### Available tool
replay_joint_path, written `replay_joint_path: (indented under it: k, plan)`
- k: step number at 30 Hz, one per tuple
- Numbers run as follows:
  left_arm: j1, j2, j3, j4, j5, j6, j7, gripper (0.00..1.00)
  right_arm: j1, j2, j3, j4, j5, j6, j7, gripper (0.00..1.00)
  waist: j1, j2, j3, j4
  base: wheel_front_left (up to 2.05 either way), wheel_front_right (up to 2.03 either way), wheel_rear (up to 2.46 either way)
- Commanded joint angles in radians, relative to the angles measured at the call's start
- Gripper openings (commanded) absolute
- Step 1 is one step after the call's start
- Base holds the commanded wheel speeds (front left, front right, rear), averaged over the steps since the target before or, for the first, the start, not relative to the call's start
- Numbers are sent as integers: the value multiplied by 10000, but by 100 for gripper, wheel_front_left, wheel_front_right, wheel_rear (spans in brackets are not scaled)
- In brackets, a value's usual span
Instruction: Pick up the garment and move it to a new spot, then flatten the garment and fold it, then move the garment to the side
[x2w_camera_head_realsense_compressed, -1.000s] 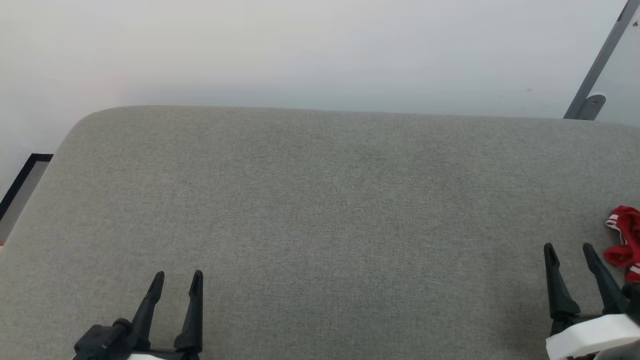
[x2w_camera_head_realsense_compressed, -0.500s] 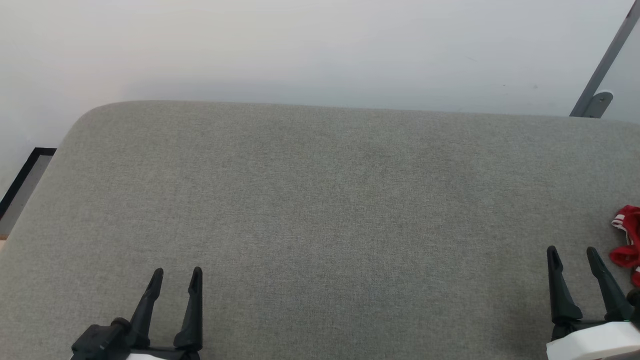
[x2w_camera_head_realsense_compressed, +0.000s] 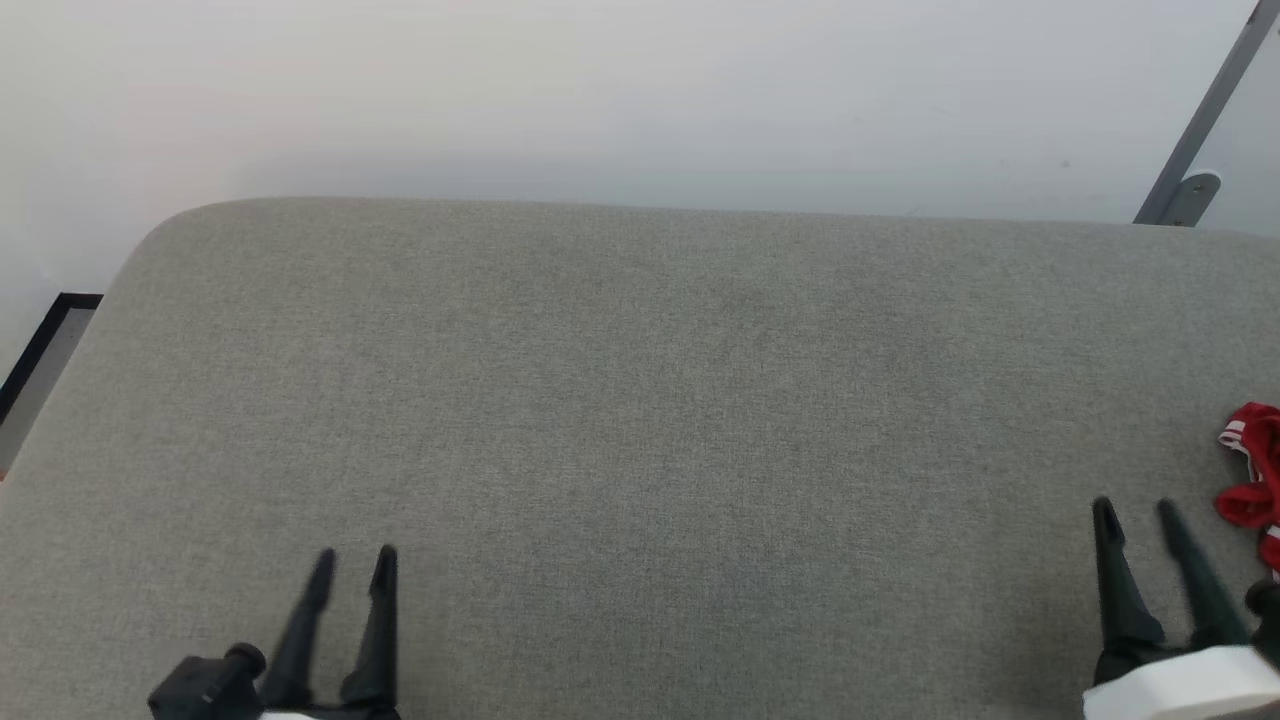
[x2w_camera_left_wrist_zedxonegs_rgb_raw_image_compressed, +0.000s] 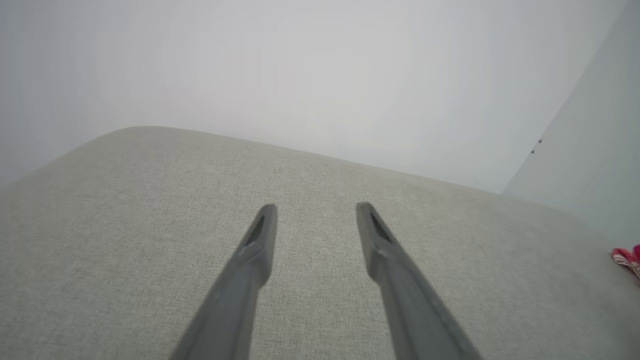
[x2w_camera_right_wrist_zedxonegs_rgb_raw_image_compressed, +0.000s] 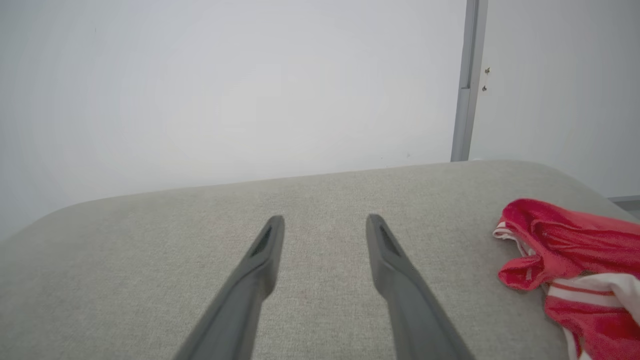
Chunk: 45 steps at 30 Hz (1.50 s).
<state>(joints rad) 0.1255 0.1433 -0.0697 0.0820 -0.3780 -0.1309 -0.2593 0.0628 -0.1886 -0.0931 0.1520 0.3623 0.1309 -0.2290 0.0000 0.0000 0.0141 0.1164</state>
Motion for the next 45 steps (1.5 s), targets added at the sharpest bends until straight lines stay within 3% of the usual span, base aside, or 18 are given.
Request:
replay_joint_path:
  k: [1, 4, 24, 45]
  plan:
    - [-1, 3, 1, -11, -13, 0, 0, 0, -8, -2, 2, -3, 13, 0, 4, 0, 0, 0, 0, 0, 0, 0, 0]
    - [44, -117, -41, 267, -51, 1, 27, 0, 113, 121, 25, 275, 54, 0, 18, 0, 0, 0, 1, -6, 0, 0, 0]
    - [-626, -185, 271, 649, -3533, 4, 863, 0, -406, 453, -48, 440, 3399, -1, 940, 0, 0, 0, -18, -201, 0, 0, 0]
    - [-1119, -284, 568, 896, -6101, 2, 1546, 0, -797, 711, -97, 562, 5919, -1, 1635, 0, 0, 0, -35, -386, 0, 0, 0]
